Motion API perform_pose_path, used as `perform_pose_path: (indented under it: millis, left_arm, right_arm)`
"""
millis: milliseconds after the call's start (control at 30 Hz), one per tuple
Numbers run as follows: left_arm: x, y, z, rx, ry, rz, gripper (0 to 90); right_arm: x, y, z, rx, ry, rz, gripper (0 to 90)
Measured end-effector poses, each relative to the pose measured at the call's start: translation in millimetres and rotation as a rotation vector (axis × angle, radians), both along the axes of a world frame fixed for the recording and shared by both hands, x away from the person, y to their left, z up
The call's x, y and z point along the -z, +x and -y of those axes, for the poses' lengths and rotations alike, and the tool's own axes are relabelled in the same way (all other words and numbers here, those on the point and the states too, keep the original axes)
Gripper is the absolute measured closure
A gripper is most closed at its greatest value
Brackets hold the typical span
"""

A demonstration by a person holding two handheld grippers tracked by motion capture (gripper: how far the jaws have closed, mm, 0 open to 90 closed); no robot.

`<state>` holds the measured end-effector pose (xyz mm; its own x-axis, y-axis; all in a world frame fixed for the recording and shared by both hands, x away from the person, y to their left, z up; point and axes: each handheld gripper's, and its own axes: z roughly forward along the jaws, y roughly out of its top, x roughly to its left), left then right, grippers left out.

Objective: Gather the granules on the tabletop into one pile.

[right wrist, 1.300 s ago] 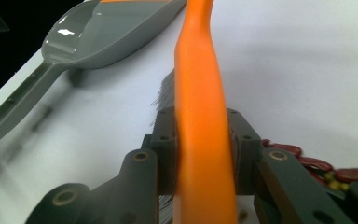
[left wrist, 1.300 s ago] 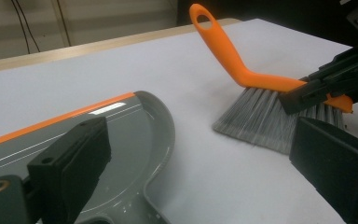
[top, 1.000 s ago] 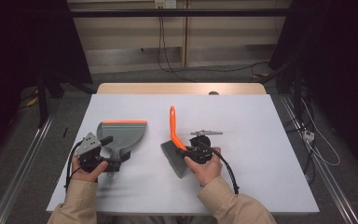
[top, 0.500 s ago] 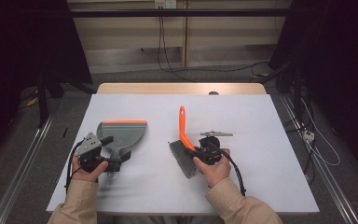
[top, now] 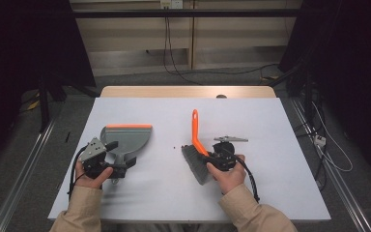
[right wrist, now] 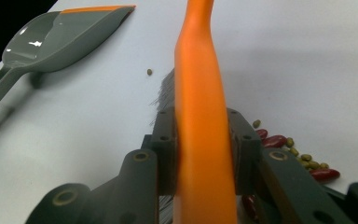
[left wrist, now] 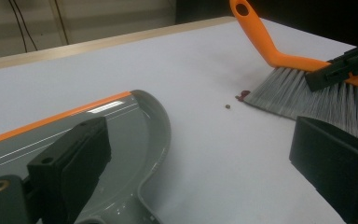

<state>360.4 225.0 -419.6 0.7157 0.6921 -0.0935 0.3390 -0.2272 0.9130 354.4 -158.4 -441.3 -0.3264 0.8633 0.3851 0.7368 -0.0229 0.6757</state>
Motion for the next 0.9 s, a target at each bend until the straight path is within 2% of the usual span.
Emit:
perform_pose_path:
  millis: [267, 433, 600, 667, 767, 900]
  left_arm:
    - [0.0, -0.1, 0.2, -0.002, -0.001, -0.001, 5.1]
    - [0.0, 0.3, 0.4, 0.0, -0.002, 0.001, 5.2]
    - [0.6, 1.2, 1.1, 0.001, -0.001, -0.002, 5.2]
    - [0.8, 1.7, 1.0, 0.0, -0.003, -0.004, 5.2]
    - [0.9, 2.3, 0.7, 0.0, -0.004, -0.004, 5.2]
    - [1.1, 3.1, 0.0, 0.003, -0.001, -0.002, 5.2]
  right_arm:
    - [-1.3, -1.6, 5.3, 0.011, 0.0, 0.004, 69.8]
    - [-4.2, -0.4, 5.3, 0.016, 0.048, 0.002, 70.5]
    - [-12.9, 4.5, 2.2, 0.014, 0.09, 0.029, 70.6]
    - [-17.2, 8.3, -2.9, 0.012, 0.114, 0.041, 70.7]
    - [-19.3, 16.5, -17.4, -0.004, 0.112, 0.049, 70.7]
    - [-15.4, 28.3, -42.6, -0.024, 0.116, 0.035, 70.7]
